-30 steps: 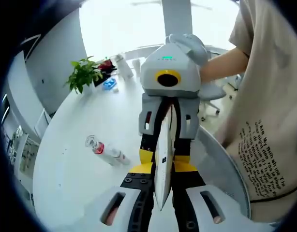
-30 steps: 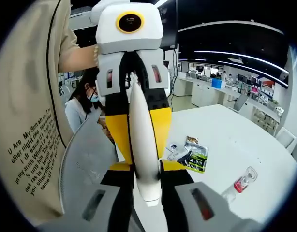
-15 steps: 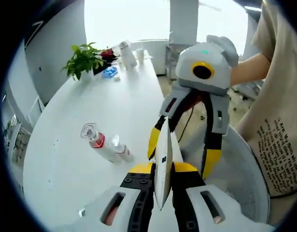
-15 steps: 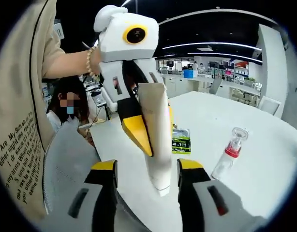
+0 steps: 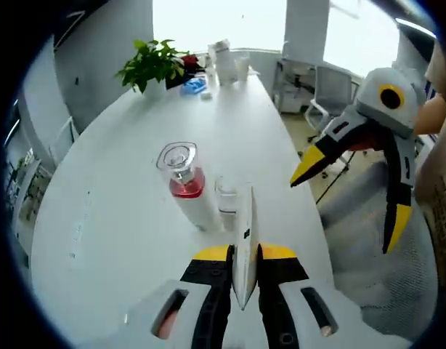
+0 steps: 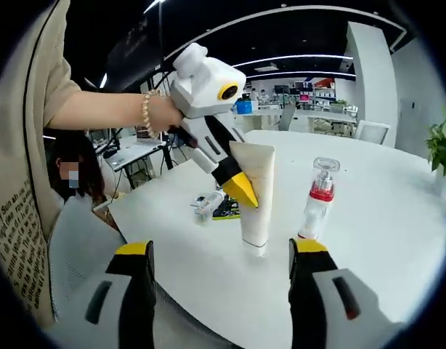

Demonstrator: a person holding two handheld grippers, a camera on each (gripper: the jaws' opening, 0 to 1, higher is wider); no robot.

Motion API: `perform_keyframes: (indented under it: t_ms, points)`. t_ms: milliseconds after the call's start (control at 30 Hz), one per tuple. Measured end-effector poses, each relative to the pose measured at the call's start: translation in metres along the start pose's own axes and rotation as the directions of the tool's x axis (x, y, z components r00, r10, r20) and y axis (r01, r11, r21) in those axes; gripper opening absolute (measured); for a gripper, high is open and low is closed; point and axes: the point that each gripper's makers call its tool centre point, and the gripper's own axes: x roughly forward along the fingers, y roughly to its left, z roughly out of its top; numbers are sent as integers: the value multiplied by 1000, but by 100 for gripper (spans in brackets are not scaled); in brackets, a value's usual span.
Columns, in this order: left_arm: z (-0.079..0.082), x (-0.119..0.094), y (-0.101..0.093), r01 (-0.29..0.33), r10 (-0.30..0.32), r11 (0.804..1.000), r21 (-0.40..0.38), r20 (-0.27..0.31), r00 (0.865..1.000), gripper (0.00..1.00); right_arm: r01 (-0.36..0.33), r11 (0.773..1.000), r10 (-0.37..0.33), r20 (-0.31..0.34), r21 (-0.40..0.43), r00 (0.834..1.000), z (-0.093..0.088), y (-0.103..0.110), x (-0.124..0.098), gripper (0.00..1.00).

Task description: Arrange the skincare products in the storage area until every visible bottle or jar stands upright without overlapping.

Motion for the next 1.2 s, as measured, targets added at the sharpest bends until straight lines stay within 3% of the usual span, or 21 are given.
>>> perform_keyframes:
  t_ms: [233,433,800,1200]
  points:
    - [2,13,24,-20,20,1000,24,-8,1000,8,66,996,-68,27,54,997,-4,-4,-3,83]
    - [13,20,37,-24,24,1000,11,25,999,8,106,990,-110,38,96,993,-7,-8,-5,86]
    - [20,25,53,-42,41,999,14,69,997,9,143,984,-148,38,108,988,-9,-12,-6,89]
    - [24,25,54,-64,60,997,34,111,992,12,151,983,-154,27,100,988,-10,-12,-7,88]
